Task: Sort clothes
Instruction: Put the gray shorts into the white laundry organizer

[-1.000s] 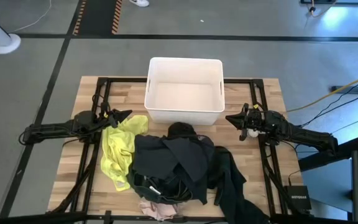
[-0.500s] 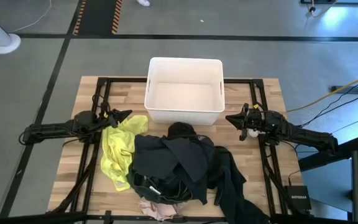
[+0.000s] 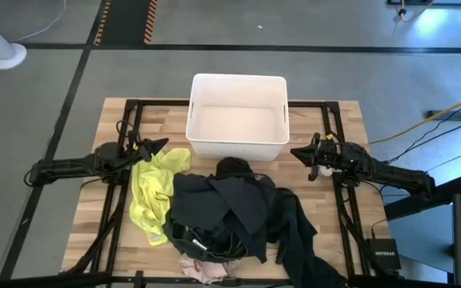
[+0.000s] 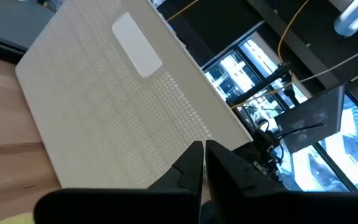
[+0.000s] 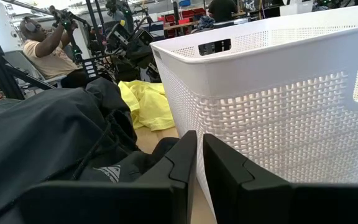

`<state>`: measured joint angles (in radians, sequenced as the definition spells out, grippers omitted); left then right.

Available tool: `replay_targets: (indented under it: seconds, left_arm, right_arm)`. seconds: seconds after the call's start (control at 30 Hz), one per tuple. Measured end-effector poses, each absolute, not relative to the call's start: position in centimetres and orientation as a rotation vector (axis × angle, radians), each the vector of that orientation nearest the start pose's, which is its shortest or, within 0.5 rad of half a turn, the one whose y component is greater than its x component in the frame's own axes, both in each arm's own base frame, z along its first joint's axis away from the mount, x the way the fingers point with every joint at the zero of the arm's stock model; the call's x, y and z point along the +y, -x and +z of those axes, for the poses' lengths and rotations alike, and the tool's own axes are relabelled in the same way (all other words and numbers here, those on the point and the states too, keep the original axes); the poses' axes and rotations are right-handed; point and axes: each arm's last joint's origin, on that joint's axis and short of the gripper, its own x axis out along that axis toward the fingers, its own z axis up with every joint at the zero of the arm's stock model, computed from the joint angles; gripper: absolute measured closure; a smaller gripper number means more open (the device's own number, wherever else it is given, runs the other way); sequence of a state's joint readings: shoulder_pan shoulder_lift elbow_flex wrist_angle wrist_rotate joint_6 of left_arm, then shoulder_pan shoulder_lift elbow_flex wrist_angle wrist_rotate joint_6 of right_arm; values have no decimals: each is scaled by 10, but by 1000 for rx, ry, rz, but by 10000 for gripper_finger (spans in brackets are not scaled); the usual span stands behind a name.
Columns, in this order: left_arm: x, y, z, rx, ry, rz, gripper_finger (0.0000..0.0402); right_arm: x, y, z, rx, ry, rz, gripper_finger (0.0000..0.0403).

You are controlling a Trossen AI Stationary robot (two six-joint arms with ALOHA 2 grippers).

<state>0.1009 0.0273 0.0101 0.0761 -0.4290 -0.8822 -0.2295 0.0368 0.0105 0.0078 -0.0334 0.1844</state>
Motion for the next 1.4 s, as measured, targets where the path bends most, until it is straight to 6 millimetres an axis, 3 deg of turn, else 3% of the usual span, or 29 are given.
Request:
replay_targets:
  seconds: [0.27, 0.57, 0.8, 1.07, 1.17, 1.4]
  left_arm:
    - [24, -93, 173, -332, 860, 543, 389]
    - [24, -92, 180, -358, 727, 539, 389]
    - [22, -82, 212, -609, 471, 496, 389]
    - [19, -49, 262, -977, 270, 508, 389]
    - [18, -45, 269, -981, 201, 543, 389]
    - [18, -59, 260, -770, -7, 544, 389]
  right_arm:
    - [-22, -97, 165, 0, -187, -197, 356]
    - [-22, -97, 165, 0, -186, -197, 356]
    - [-22, -97, 165, 0, -187, -197, 356]
    - [-22, -97, 165, 0, -187, -197, 356]
    - [-22, -97, 165, 0, -187, -197, 356]
    - [-22, -97, 165, 0, -186, -197, 356]
